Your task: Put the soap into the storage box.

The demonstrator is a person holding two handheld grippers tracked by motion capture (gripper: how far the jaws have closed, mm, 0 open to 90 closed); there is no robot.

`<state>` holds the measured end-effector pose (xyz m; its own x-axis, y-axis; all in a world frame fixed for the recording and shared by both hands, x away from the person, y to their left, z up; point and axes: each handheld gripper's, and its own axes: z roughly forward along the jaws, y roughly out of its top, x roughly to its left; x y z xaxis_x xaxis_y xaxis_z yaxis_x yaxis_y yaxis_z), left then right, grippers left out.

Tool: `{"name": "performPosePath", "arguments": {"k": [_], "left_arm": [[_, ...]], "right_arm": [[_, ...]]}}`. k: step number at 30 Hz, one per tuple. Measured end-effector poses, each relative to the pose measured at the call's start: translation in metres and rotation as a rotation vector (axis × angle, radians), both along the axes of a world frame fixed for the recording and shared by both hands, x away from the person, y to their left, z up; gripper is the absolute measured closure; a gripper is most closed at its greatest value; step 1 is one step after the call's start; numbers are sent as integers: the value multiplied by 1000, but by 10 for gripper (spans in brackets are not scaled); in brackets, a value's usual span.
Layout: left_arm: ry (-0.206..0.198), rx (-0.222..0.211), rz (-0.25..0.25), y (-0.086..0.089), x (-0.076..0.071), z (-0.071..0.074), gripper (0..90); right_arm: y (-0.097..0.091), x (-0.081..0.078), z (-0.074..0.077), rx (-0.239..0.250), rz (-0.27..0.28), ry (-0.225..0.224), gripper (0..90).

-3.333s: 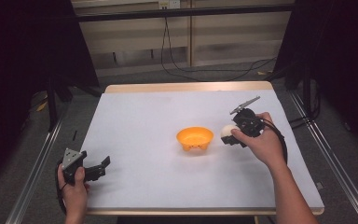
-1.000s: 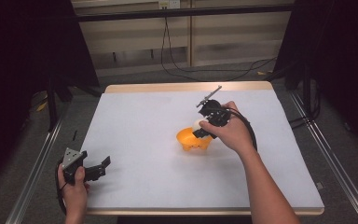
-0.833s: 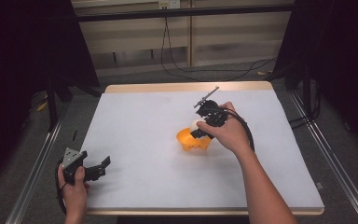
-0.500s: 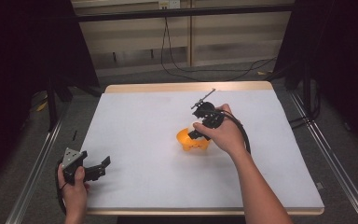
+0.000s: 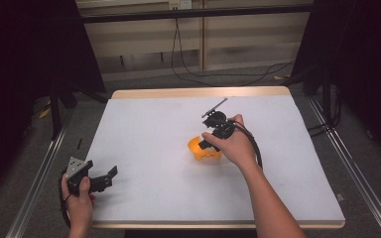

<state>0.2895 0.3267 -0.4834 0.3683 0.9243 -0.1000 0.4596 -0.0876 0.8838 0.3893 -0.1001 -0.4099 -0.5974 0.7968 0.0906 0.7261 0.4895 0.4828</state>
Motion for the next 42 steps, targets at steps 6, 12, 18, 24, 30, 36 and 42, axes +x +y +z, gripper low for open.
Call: {"name": "performPosePath", "arguments": {"k": [6, 12, 18, 24, 30, 36, 42], "left_arm": [[1, -2, 0, 0, 0, 0, 12], [2, -2, 0, 0, 0, 0, 12], [2, -2, 0, 0, 0, 0, 12], [2, -2, 0, 0, 0, 0, 12], [2, -1, 0, 0, 0, 0, 12], [-1, 1, 0, 0, 0, 0, 12], [-1, 3, -1, 0, 0, 0, 12]], "right_arm": [[0, 0, -8, 7, -24, 16, 237], [-1, 1, -7, 8, -28, 20, 236], [-4, 0, -1, 41, -37, 3, 262], [-8, -1, 4, 45, -42, 1, 248], [-20, -3, 7, 58, -51, -16, 200], [-36, -10, 13, 54, -77, -59, 70], [-58, -18, 15, 55, -105, -86, 0]]}}
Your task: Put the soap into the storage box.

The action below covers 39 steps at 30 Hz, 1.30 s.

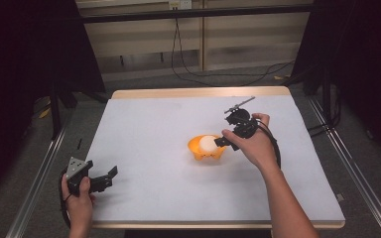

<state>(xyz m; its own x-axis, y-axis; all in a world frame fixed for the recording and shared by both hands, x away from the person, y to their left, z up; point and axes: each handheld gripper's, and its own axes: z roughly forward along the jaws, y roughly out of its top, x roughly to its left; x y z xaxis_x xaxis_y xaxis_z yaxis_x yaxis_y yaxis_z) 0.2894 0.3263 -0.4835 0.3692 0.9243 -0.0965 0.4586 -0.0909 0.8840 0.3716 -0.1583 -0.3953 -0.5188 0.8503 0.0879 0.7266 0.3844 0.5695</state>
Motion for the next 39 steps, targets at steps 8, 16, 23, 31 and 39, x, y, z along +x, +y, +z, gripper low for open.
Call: {"name": "performPosePath", "arguments": {"k": [8, 16, 23, 31, 39], "left_arm": [[-1, 5, 1, 0, 0, 0, 13], [-3, 13, -5, -1, 0, 0, 13], [-4, 17, -4, -1, 0, 0, 13], [-7, 22, -4, -2, 0, 0, 13], [-5, 24, -4, -3, -1, 0, 13]], "right_arm": [[-36, -15, -9, 32, -51, -31, 0], [-62, -29, -18, 47, -97, -43, 0], [-87, -45, -30, 49, -136, -65, 0], [-116, -68, -49, 65, -182, -91, 0], [-138, -85, -66, 77, -213, -111, 0]]}}
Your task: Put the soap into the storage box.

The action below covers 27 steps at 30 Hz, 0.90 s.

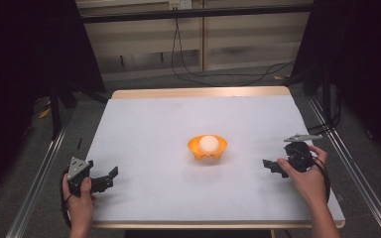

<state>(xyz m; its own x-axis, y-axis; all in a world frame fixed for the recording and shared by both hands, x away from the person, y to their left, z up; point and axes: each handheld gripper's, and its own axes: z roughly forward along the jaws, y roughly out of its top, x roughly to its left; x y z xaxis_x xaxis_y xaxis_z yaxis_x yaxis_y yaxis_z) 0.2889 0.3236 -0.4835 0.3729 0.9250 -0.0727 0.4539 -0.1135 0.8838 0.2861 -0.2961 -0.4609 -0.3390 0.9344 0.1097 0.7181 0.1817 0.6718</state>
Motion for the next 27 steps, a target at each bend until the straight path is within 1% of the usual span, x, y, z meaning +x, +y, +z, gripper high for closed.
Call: {"name": "performPosePath", "arguments": {"k": [3, 4, 5, 8, 9, 14, 15, 16, 18, 20, 22, 24, 25, 27], "left_arm": [[1, 0, -6, 0, 0, 0, 13], [0, 3, -6, 0, 0, 0, 13], [1, 1, -5, 0, 0, 0, 13], [-2, 2, -4, 0, 0, 0, 13], [-1, 1, -4, 0, 0, 0, 13], [1, 4, -6, 0, 0, 0, 13], [0, 3, -5, 0, 0, 0, 14], [2, 1, -4, -1, 0, 0, 14], [1, 1, -5, -1, 0, 0, 14], [1, 3, -7, -1, 1, 0, 15], [1, 19, -7, 0, 1, 0, 15], [2, 21, -9, 0, 1, 0, 16], [2, 16, -10, -1, 1, 0, 16], [-1, 11, -7, -1, 0, 0, 17]], "right_arm": [[-5, -4, -2, 2, -11, -9, 0], [-10, -9, -3, 7, -26, -20, 0], [-12, -10, -4, 13, -25, -31, 0], [-16, -14, -7, 17, -36, -35, 0], [-20, -17, -10, 25, -36, -45, 0], [-28, -24, -12, 30, -50, -49, 0], [-30, -26, -13, 27, -50, -58, 0], [-35, -30, -14, 37, -62, -68, 0], [-37, -32, -14, 41, -66, -71, 0], [-41, -37, -15, 45, -68, -79, 0], [-48, -44, -17, 46, -75, -89, 0], [-50, -47, -19, 52, -78, -92, 0], [-53, -49, -21, 55, -81, -101, 0], [-56, -52, -20, 82, -84, -131, 0]]}}
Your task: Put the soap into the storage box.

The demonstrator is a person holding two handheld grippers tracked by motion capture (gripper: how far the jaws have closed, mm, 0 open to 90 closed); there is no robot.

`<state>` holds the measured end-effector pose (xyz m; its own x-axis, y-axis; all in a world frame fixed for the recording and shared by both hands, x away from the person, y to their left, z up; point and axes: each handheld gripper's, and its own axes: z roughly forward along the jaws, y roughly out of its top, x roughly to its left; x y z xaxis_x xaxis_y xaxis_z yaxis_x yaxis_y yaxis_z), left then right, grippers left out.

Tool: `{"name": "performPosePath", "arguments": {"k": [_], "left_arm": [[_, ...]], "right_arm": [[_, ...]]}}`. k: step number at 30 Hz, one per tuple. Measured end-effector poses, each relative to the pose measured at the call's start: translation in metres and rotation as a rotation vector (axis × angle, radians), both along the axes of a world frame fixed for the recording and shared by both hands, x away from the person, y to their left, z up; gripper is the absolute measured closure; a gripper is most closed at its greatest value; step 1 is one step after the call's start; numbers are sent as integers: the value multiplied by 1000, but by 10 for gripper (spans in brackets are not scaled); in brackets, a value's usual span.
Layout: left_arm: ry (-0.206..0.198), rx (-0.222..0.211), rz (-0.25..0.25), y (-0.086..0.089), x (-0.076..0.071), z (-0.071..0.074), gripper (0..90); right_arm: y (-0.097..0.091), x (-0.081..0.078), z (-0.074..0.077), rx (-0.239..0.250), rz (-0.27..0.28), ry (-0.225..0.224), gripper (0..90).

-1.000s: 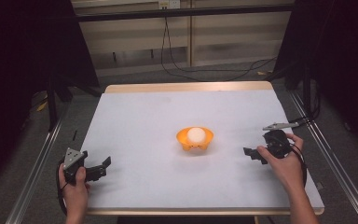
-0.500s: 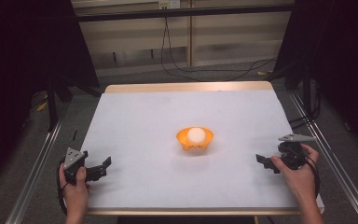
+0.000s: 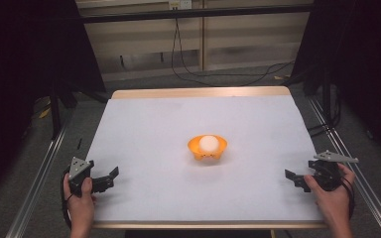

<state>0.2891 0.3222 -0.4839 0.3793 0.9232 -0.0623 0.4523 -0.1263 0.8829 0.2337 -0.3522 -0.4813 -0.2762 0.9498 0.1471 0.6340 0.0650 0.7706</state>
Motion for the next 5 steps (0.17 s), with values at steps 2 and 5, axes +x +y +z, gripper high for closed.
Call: {"name": "performPosePath", "arguments": {"k": [2, 5], "left_arm": [[0, 6, -1, 0, 0, 0, 17], [10, 17, 5, -1, 1, 0, 17]], "right_arm": [[0, -1, 1, 6, -1, -14, 0], [0, -1, -1, 13, -1, -15, 0]]}}
